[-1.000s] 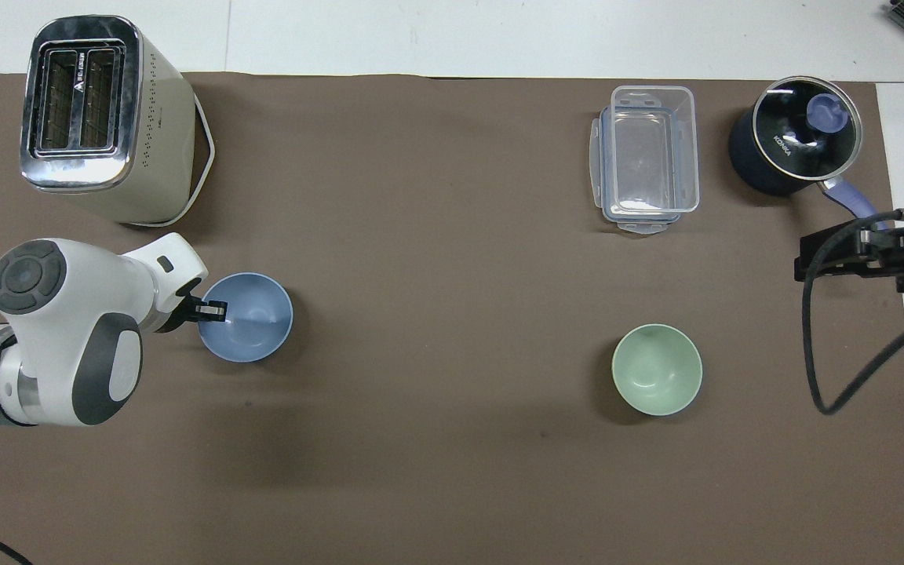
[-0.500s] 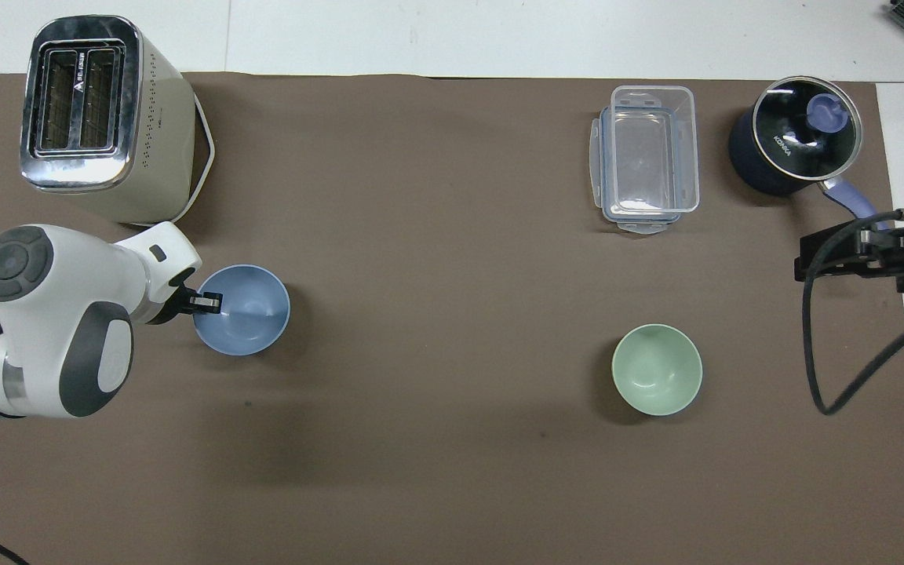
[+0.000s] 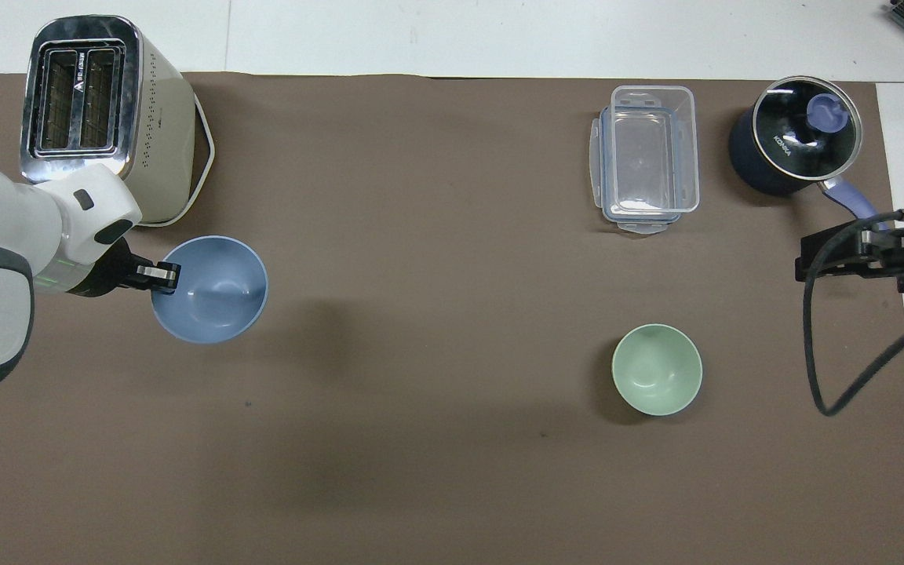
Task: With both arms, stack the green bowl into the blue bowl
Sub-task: 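Slide the blue bowl toward the green bowl with the left gripper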
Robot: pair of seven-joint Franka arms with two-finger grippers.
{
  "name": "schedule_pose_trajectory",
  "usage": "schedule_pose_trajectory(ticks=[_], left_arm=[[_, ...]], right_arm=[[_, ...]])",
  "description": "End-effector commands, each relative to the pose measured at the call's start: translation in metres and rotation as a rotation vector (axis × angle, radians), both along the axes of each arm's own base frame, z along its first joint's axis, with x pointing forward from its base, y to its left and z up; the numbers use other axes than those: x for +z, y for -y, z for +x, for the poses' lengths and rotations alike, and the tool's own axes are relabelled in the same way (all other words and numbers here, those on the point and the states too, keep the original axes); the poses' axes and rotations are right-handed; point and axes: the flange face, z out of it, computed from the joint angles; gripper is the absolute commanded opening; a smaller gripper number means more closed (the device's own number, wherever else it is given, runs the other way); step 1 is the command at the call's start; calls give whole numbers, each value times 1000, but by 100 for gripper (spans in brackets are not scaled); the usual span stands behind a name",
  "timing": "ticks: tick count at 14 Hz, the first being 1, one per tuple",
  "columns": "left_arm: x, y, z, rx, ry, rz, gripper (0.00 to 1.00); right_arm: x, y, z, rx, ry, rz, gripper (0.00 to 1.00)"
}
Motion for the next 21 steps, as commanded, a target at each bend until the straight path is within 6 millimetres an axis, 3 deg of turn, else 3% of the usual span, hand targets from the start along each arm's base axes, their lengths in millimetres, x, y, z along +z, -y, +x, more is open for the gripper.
schedule_pose_trajectory(ticks=[1,3,6,13,19,21], left_arm=[[2,25,-6,-43,-11,-12,0],[-1,48,-12,-26,-18,-13,0],[-8,103,-26,-6,-7,-28,0],[-74,181,-70,-76,48,-95,0],[-140,200,-110,-82,95,-122,0],[-151,204,-117,-92,88,-118,0]], right_arm=[[0,1,-5,-12,3,20,100],[0,1,-6,-12,3,20,100],[-1,2,-6,0,0,20,100],[-1,2,-6,0,0,20,100],[0,3,-6,-3,3,20,100],[0,3,-6,-3,1,20,100]])
